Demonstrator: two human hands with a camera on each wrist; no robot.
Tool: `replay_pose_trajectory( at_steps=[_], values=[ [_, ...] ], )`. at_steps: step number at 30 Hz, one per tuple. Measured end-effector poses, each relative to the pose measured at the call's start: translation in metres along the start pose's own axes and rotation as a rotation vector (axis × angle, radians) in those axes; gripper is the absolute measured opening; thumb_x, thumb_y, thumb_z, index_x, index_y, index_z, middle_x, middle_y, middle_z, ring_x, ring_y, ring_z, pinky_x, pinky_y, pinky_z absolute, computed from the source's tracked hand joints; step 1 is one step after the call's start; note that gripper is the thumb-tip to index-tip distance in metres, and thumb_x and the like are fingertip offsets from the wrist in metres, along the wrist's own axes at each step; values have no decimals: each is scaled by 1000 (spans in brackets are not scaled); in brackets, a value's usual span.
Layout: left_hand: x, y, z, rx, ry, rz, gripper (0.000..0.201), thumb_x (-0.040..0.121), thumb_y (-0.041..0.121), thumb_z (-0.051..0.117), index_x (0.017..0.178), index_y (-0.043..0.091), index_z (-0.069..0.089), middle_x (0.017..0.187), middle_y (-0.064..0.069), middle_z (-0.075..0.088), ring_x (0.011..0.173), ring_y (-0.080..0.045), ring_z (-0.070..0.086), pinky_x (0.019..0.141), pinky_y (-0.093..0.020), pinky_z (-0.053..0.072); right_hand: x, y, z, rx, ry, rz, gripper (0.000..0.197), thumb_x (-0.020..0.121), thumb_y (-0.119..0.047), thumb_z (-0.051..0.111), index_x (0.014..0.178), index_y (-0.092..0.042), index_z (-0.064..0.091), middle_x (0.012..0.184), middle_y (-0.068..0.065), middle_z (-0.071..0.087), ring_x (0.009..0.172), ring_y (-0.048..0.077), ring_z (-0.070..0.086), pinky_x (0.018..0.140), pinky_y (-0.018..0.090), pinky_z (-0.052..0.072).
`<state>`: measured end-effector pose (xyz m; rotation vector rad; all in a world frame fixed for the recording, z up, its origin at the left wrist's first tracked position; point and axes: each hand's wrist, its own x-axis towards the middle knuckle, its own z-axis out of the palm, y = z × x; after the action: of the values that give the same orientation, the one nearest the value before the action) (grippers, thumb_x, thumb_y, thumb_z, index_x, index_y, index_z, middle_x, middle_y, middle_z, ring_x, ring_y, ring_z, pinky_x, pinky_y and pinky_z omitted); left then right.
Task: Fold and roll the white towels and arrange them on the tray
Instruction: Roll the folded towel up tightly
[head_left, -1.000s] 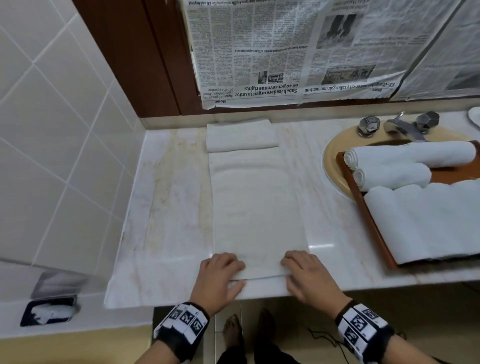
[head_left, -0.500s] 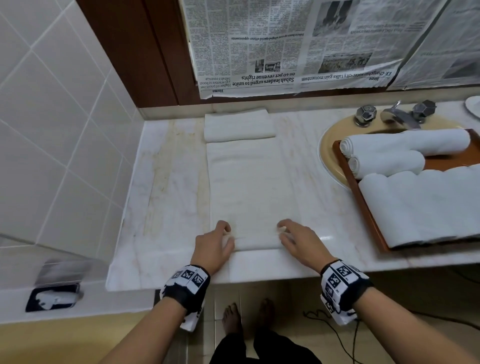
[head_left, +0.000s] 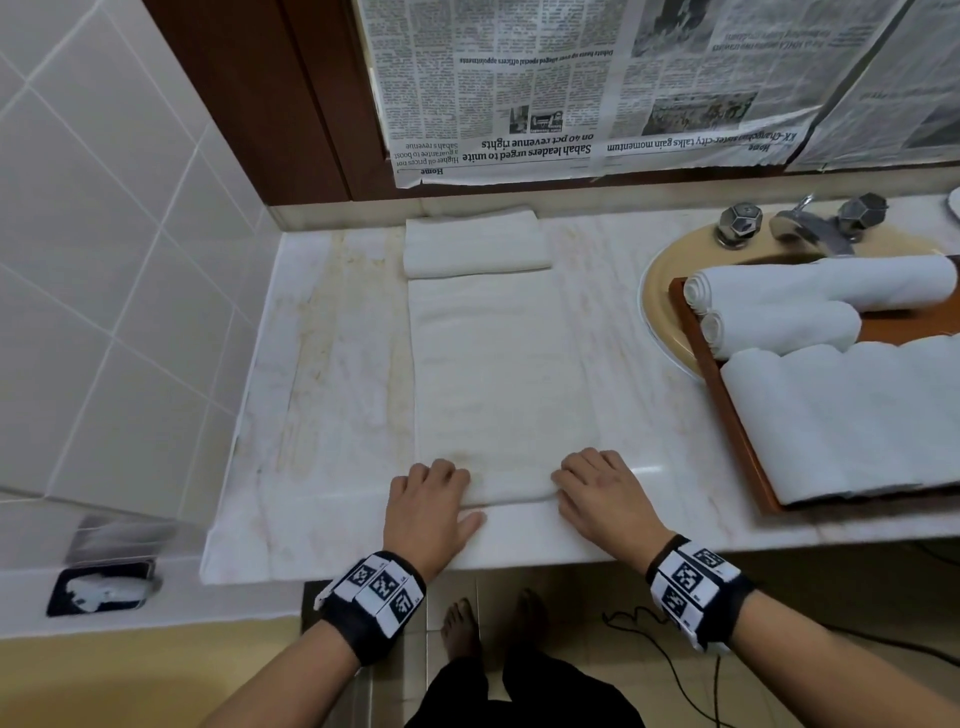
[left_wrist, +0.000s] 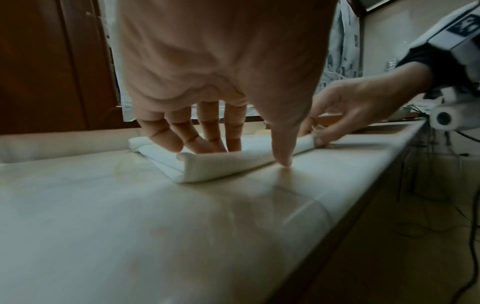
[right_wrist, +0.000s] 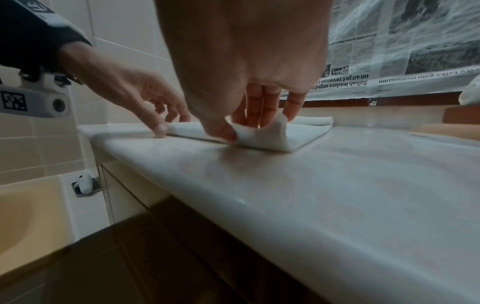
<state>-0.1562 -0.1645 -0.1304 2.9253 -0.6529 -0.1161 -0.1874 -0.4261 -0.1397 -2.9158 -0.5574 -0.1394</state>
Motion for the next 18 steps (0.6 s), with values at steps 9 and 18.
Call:
replay_pose_trajectory(
  at_steps=[9,18],
  values=[
    [15,-18,-22,-384,-105,-205,39,88,48,40,117,33,61,97,11,71,88,-15,65,90,-37,45,24,18,-17,501,-188,373,30,101,-36,42,124,-23,56,104,-4,65,95,20,51,94,33,32],
    [19,-9,-5,-116,99,-157,16,84,21,73,96,30,68,114,3,53,88,-25,53,68,-36,42,13,15,0,35,102,112,20,81,-19,60,98,-15,68,103,2,61,93,25,56,87,41,36]
  ],
)
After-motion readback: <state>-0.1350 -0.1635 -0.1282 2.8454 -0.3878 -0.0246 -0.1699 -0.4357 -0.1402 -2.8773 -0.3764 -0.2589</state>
